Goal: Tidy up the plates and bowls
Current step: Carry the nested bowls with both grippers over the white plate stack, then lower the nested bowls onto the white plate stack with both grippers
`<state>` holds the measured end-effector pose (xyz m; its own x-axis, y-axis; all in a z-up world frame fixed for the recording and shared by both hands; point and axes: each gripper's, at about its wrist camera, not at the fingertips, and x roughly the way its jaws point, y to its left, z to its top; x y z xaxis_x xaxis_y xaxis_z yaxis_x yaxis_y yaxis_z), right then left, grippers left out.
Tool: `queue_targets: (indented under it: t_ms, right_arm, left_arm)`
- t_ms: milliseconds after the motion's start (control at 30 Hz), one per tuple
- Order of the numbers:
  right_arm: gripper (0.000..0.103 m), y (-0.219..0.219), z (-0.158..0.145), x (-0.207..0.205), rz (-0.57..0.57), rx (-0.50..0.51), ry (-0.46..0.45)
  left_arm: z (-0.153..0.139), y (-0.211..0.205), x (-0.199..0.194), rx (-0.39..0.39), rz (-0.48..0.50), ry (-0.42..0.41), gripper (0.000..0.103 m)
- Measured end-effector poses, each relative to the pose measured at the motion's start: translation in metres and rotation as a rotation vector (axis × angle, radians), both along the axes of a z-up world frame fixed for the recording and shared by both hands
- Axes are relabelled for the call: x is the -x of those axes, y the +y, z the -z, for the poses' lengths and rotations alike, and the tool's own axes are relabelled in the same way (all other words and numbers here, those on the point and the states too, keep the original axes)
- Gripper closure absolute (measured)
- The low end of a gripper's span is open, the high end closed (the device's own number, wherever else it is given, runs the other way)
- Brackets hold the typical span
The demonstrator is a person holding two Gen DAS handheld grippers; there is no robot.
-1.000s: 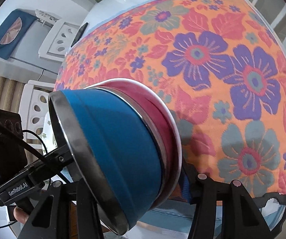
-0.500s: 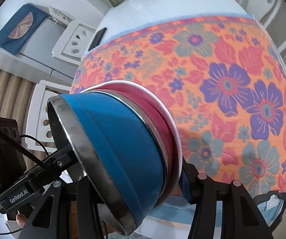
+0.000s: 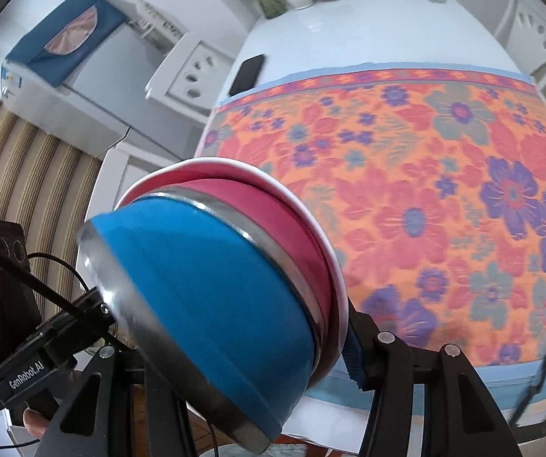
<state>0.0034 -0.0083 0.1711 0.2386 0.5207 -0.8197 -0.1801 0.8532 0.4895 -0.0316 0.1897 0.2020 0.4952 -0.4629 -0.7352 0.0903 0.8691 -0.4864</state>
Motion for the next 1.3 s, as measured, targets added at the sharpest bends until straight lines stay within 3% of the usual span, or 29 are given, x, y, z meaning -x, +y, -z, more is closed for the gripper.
queue_targets:
  t_ms: [200, 433, 867, 1167, 1300]
  right_arm:
    - [0.050, 0.053, 0.018, 0.005, -0.033, -0.001, 0.041]
    - [0.050, 0.086, 0.052, 0.003, -0.034, 0.023, 0.126]
    - [0.050, 0.104, 0.097, -0.008, -0.007, 0.073, 0.304]
    - [0.050, 0.099, 0.105, -0.036, 0.005, 0.043, 0.371]
    - [0.050, 0.093, 0.101, -0.044, 0.005, 0.010, 0.359]
  left_arm:
    - [0.009, 0.046, 0.007, -0.025, -0.025, 0.008, 0.058]
    - [0.045, 0.081, 0.005, -0.003, -0.048, 0.085, 0.058]
    - [0.098, 0.106, -0.012, 0.084, -0.009, 0.278, 0.058]
    - [0.115, 0.117, -0.029, 0.104, -0.010, 0.362, 0.058]
    - [0.110, 0.125, -0.029, 0.138, -0.010, 0.346, 0.058]
